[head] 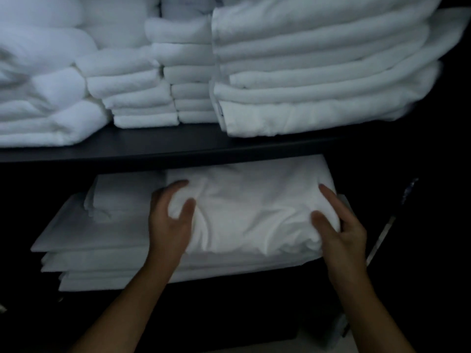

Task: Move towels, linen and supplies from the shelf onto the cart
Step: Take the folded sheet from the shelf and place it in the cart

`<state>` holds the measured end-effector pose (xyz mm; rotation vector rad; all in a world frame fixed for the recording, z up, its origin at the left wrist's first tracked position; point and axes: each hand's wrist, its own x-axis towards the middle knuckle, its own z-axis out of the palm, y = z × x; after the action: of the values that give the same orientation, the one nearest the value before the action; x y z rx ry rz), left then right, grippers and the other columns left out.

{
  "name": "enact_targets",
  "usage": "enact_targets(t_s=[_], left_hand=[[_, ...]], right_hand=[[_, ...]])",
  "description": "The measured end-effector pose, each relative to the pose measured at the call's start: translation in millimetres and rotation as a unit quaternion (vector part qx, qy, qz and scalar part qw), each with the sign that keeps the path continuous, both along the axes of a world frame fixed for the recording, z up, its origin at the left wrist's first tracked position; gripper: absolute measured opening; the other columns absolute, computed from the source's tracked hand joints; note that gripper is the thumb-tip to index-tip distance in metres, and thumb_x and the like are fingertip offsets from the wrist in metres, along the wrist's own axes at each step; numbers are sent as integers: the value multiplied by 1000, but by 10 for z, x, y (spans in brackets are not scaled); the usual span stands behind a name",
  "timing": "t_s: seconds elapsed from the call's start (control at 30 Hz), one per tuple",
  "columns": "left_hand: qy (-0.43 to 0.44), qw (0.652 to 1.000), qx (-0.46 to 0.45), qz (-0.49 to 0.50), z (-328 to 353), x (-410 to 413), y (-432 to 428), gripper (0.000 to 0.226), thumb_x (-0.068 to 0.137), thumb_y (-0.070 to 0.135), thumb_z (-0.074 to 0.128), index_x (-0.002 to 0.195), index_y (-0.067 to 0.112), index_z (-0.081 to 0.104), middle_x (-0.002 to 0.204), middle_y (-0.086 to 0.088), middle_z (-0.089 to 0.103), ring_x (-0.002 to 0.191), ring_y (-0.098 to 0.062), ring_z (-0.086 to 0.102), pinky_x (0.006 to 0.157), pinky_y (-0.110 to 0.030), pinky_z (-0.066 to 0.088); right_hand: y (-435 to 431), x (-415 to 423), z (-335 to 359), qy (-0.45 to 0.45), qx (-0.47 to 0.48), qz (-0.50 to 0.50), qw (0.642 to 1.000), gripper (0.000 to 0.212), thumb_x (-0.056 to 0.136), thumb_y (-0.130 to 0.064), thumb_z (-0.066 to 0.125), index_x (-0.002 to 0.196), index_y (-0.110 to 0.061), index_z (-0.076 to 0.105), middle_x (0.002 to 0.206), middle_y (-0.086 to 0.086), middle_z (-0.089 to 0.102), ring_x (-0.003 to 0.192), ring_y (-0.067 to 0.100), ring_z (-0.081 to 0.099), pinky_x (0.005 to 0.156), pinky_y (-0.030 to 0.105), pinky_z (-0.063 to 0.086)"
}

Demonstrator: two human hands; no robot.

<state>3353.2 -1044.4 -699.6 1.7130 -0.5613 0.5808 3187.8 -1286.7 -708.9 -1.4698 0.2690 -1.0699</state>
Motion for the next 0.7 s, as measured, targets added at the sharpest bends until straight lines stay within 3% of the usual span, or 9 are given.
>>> enact_targets(t_s=[0.1, 0.2, 0.33, 0.4, 0.47, 0.57, 0.63, 0.7], left_hand=[[90, 992, 81, -37, -127, 414, -24, 37, 92, 15, 68, 126, 29, 58, 131, 2, 56, 123, -17, 52, 99, -7, 32], [168, 979, 95, -68, -325, 411, 33, 52, 93, 28, 67, 141, 35, 47, 141, 10, 44, 130, -7, 42, 101, -10, 29], [175, 978, 74, -85, -559, 124, 108, 70, 90, 30, 70, 151, 37, 34, 142, 18, 38, 125, 7, 37, 91, 7, 25], [148, 984, 65, -73, -517, 60, 69, 65, 90, 24, 71, 147, 34, 41, 142, 9, 45, 124, 1, 42, 92, 6, 27], [100, 992, 44, -55, -315, 80, -12, 53, 90, 14, 70, 138, 28, 52, 138, -1, 52, 122, -8, 49, 95, 1, 31], [46, 998, -14, -34, -11, 255, -118, 42, 90, 7, 69, 129, 23, 60, 133, -2, 58, 118, -10, 55, 100, -9, 38], [63, 997, 10, -33, -55, 408, -153, 41, 91, 10, 69, 130, 19, 61, 135, -3, 57, 122, -13, 54, 101, -11, 38], [134, 988, 49, -61, -205, 462, -216, 42, 93, 15, 67, 134, 19, 57, 139, -2, 55, 127, -17, 51, 100, -10, 36]], right_hand=[[-112, 316, -146, 44, 23, 16, 999, 43, 91, -3, 65, 122, -32, 66, 120, -20, 64, 114, 3, 61, 102, 32, 49], [-346, 455, -331, 123, 66, 56, 989, 39, 91, -8, 66, 121, -32, 67, 123, -17, 63, 122, 11, 56, 111, 37, 41], [-432, 458, -375, 130, 66, 58, 988, 39, 91, -8, 65, 125, -28, 66, 124, -13, 63, 124, 12, 55, 104, 22, 44], [-368, 435, -333, 115, 54, 47, 991, 40, 91, -5, 65, 125, -26, 65, 123, -11, 64, 123, 13, 56, 100, 17, 45], [-350, 415, -193, 79, 40, 19, 996, 39, 91, -4, 64, 123, -25, 66, 123, -7, 66, 120, 14, 59, 102, 25, 47], [-451, 464, 160, 19, 16, 25, 999, 38, 92, -3, 62, 121, -26, 69, 122, -11, 67, 111, 2, 62, 97, 18, 48], [-576, 647, 270, 46, 7, 34, 998, 37, 92, -4, 62, 122, -25, 67, 124, -13, 64, 110, 0, 62, 96, 13, 46], [-669, 846, 191, 128, -10, 43, 991, 35, 93, -7, 61, 126, -18, 65, 125, -8, 60, 117, 10, 59, 100, 15, 40]])
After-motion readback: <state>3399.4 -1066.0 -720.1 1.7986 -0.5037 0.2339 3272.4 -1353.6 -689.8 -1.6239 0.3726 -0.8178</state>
